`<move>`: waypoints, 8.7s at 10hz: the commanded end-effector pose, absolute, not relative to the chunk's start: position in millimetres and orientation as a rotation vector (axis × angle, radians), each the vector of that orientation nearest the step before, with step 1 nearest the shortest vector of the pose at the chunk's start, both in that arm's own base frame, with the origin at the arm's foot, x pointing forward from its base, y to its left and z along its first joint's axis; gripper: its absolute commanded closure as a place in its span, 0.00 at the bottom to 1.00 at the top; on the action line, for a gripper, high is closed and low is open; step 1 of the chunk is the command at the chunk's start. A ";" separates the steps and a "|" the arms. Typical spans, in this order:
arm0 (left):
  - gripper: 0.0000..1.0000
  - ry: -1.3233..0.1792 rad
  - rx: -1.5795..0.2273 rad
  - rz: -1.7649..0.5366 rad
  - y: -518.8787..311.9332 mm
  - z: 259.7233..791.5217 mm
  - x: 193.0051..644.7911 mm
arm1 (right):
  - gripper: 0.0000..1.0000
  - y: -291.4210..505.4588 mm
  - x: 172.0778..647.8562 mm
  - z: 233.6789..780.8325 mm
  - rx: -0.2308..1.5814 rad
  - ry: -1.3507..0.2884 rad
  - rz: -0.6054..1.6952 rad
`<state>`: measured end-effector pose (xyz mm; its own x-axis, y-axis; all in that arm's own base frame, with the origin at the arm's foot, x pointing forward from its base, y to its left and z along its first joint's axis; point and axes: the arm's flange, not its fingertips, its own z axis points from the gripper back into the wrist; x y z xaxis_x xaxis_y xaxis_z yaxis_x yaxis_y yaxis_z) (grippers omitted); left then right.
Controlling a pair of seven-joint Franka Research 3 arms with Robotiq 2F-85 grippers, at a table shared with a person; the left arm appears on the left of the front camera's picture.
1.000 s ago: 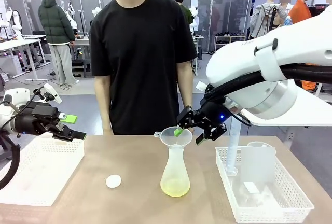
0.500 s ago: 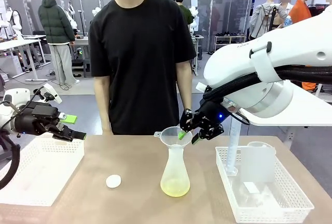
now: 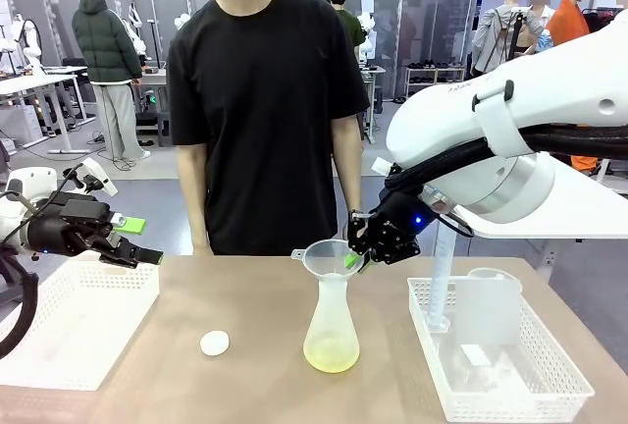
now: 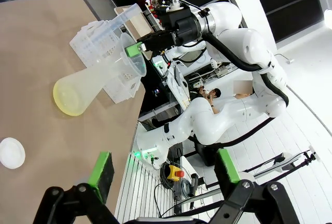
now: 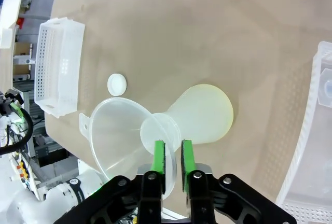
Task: Prepare the solutions needed for the experiment.
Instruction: Once the solution is in the Big flask , pick up the Plastic Funnel and place it back into the right Organizing basket, then when the human places the Big flask in the center of the table, pick up the Big flask and place it in the left Organizing basket.
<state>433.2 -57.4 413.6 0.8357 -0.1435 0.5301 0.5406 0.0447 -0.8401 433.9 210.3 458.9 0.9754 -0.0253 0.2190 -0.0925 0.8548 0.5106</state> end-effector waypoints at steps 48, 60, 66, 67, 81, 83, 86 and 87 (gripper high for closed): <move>0.00 -0.344 -1.436 -0.545 -58.1 416.1 434.6 | 1.00 -38.3 389.5 456.5 0.381 -0.021 -0.101; 0.00 -0.344 -1.436 -0.545 -58.1 416.1 434.6 | 0.41 18.5 415.9 410.8 0.232 -0.081 -0.140; 0.00 -0.344 -1.436 -0.545 -58.1 416.1 434.6 | 0.41 7.0 406.3 415.4 0.236 -0.046 -0.107; 0.00 -0.344 -1.436 -0.545 -58.1 416.1 434.6 | 0.41 7.0 406.3 415.4 0.236 -0.046 -0.107; 0.00 -0.344 -1.436 -0.545 -58.1 416.1 434.6 | 0.41 50.1 373.5 444.5 1.080 -0.122 0.007; 0.00 -0.344 -1.436 -0.545 -58.1 416.1 434.6 | 0.41 43.1 378.0 438.6 1.142 -0.145 -0.055; 0.00 -0.344 -1.436 -0.545 -58.1 416.1 434.6 | 0.41 32.2 385.4 428.5 1.240 -0.144 -0.143; 0.00 -0.344 -1.436 -0.545 -58.1 416.1 434.6 | 0.41 30.0 386.2 426.5 1.267 -0.134 -0.171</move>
<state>433.3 -57.3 413.6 0.8356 -0.1435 0.5302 0.5407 0.0448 -0.8400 380.7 27.6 429.6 0.9798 -0.1999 0.0088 0.0585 0.3280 0.9429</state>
